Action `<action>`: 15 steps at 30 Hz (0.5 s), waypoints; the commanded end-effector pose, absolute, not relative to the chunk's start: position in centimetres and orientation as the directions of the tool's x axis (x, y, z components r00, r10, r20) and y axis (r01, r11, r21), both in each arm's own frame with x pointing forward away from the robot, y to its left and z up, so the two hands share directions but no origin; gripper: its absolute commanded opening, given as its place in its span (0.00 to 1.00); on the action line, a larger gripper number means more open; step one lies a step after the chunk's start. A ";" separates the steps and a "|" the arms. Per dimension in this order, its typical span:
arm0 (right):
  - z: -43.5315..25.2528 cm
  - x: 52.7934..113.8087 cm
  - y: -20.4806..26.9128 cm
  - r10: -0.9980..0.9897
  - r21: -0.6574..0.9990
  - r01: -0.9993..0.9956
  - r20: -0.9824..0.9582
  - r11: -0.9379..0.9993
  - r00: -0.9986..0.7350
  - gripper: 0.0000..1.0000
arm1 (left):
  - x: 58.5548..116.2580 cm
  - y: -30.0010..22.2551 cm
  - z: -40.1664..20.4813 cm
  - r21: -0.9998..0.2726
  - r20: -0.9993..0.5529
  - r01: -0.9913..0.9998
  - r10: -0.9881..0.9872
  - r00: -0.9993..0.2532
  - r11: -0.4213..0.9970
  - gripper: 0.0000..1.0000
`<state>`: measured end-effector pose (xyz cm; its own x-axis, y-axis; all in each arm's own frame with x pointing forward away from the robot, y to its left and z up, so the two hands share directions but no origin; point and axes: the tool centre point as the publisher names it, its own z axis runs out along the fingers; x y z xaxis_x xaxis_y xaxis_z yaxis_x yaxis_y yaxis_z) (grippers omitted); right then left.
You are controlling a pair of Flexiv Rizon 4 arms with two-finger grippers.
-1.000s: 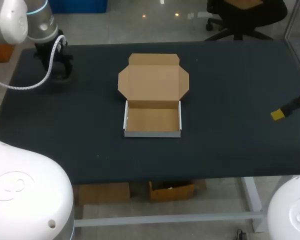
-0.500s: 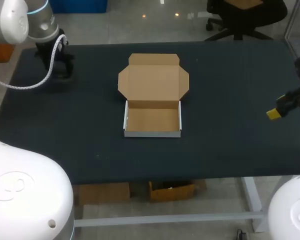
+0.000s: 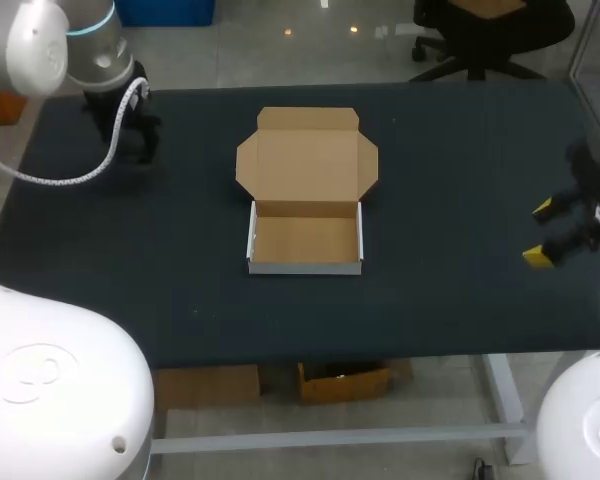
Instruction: Assemble the packaging by folding the flat box into shape, placing the metal phone stand inside, and closing the box properly
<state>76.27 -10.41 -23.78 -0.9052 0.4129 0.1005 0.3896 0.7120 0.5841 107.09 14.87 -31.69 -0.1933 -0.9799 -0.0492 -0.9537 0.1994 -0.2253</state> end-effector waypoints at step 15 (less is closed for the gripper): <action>-26.0 76.4 -10.4 0.393 0.533 0.370 0.074 0.761 -0.916 1.00 | 103.5 12.5 -30.4 -0.259 -0.090 -0.932 -0.967 -0.237 0.252 0.00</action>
<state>75.96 -10.43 -25.42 -0.9157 0.3957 0.0707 0.3704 0.7624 0.5306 103.91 12.62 -30.71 -0.2405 -0.9672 -0.0813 -0.9333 0.2535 -0.2544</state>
